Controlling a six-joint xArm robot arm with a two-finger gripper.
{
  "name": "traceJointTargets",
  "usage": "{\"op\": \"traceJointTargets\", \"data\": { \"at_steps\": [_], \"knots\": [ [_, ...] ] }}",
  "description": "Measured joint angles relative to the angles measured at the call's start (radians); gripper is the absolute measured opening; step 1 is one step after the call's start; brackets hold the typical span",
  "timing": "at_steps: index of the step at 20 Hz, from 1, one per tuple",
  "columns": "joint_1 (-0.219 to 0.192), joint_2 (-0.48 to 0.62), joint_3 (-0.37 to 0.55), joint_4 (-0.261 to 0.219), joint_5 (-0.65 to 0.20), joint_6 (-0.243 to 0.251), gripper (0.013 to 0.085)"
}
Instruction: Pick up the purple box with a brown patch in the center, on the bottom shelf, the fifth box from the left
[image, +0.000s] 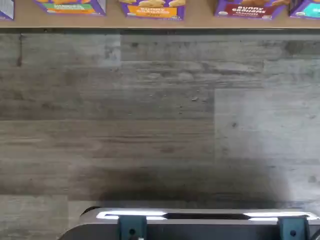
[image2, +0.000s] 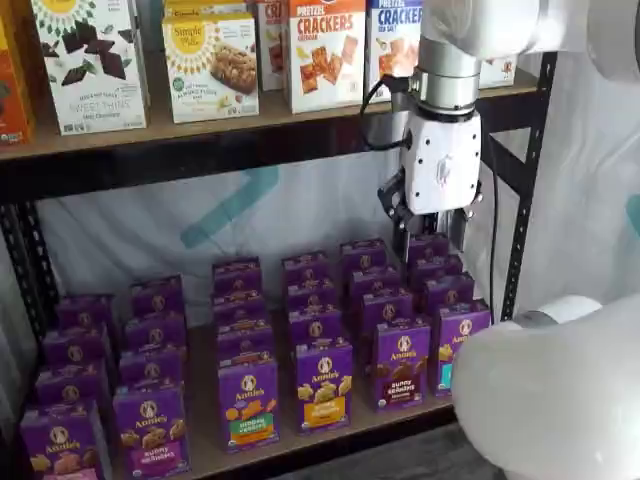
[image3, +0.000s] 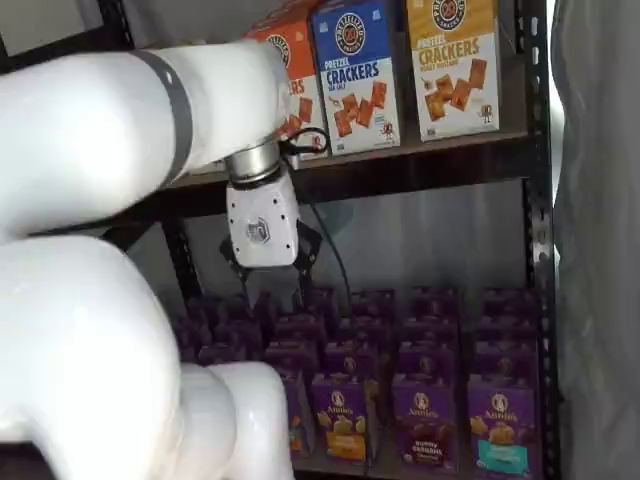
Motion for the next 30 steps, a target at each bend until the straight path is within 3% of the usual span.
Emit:
{"op": "traceJointTargets", "data": {
  "at_steps": [3, 7, 13, 22, 30],
  "knots": [
    [-0.018, -0.004, 0.004, 0.032, -0.006, -0.022, 0.0850],
    [-0.024, -0.007, 0.009, 0.040, -0.013, -0.030, 0.0850],
    [-0.020, 0.002, 0.033, 0.006, -0.049, -0.022, 0.0850],
    [-0.032, 0.083, 0.120, -0.008, -0.225, -0.034, 0.0850],
    [-0.067, 0.258, 0.176, -0.030, -0.448, -0.060, 0.0850]
  ]
}}
